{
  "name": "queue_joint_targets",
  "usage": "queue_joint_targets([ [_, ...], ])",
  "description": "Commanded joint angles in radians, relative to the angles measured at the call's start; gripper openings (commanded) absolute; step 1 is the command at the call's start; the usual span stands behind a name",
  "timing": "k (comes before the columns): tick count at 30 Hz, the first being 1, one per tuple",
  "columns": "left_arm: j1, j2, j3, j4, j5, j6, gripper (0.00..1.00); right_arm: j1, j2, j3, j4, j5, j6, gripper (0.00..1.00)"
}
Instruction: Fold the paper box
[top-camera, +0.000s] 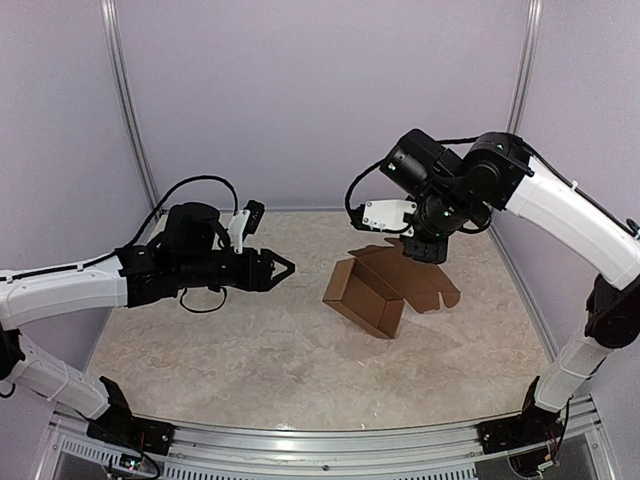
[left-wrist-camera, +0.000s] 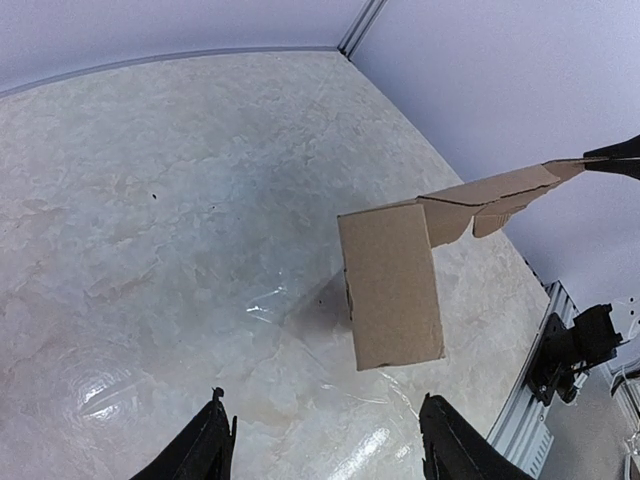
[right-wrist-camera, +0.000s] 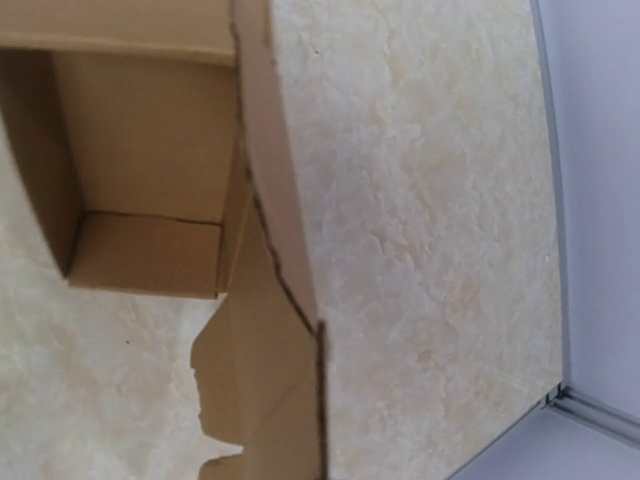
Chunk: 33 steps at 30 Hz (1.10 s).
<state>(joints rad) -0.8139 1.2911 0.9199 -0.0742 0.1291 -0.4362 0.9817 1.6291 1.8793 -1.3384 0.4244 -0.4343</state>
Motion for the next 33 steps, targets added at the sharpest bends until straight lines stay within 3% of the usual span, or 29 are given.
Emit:
queue_joint_targets([
  [1,0.006,-0.010,-0.022,0.016,0.012,0.008,0.62,0.013,0.030,-0.006,-0.226,-0.015,-0.046,0.00],
  [14,0.006,-0.026,-0.052,0.021,0.008,-0.006,0.62,0.014,0.215,0.095,-0.165,-0.040,-0.097,0.00],
  [27,0.007,-0.041,-0.070,0.018,-0.011,-0.007,0.62,0.067,0.250,0.149,-0.121,0.002,-0.118,0.28],
  [33,0.007,-0.017,-0.056,0.019,-0.004,0.000,0.63,0.068,0.108,0.046,0.045,0.001,-0.079,0.37],
])
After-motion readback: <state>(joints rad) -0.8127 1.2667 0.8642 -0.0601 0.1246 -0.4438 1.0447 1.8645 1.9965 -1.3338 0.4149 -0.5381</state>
